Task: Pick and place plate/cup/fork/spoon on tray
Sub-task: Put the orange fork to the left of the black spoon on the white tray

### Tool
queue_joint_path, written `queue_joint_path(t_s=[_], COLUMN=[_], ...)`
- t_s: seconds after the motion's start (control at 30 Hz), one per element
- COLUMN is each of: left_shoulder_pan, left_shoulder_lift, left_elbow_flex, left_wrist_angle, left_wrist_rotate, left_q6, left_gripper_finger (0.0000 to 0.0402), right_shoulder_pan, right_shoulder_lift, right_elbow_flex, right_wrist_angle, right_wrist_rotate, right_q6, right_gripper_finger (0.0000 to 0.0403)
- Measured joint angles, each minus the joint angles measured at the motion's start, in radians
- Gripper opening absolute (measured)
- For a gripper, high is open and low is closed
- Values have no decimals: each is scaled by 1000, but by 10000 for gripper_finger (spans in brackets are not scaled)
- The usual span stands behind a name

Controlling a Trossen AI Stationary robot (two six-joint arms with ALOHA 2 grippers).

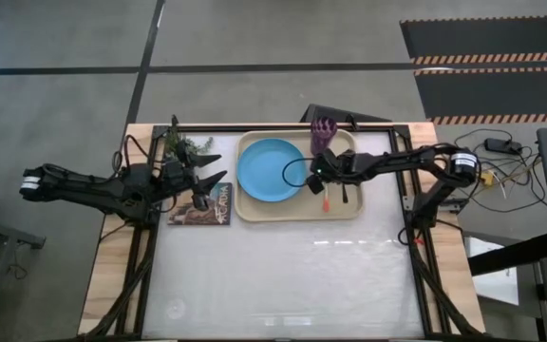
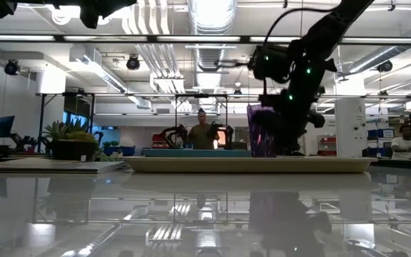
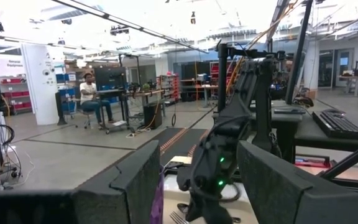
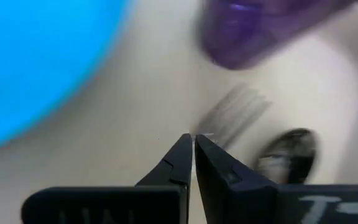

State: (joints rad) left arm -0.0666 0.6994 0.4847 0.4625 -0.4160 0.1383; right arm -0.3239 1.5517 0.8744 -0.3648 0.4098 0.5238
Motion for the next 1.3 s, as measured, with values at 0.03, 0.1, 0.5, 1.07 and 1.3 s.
queue_joint_path(t_s=[0.03, 0.1, 0.5, 1.07, 1.3], left_shoulder_pan=[0, 0, 0, 0, 0], left_shoulder_lift=[0, 0, 0, 0, 0], left_elbow_flex=[0, 0, 0, 0, 0], left_wrist_angle=[0, 0, -1, 0, 0], left_wrist_rotate=[0, 0, 0, 0, 0], left_q6=[0, 0, 0, 0, 0], left_gripper_finger=[196, 196, 196, 196, 196], right_shoulder_pan=[11, 31, 112, 112, 112], right_shoulder_lift=[-8, -14, -6, -7, -7], right_elbow_flex=[9, 26, -31, -49, -48], right_wrist_angle=[0, 4, -6, -68, -86], right_wrist_rotate=[-32, -118, -279, -277, -277], right_q6=[6, 28, 149, 173, 176], right_gripper_finger=[11, 11, 11, 11, 11])
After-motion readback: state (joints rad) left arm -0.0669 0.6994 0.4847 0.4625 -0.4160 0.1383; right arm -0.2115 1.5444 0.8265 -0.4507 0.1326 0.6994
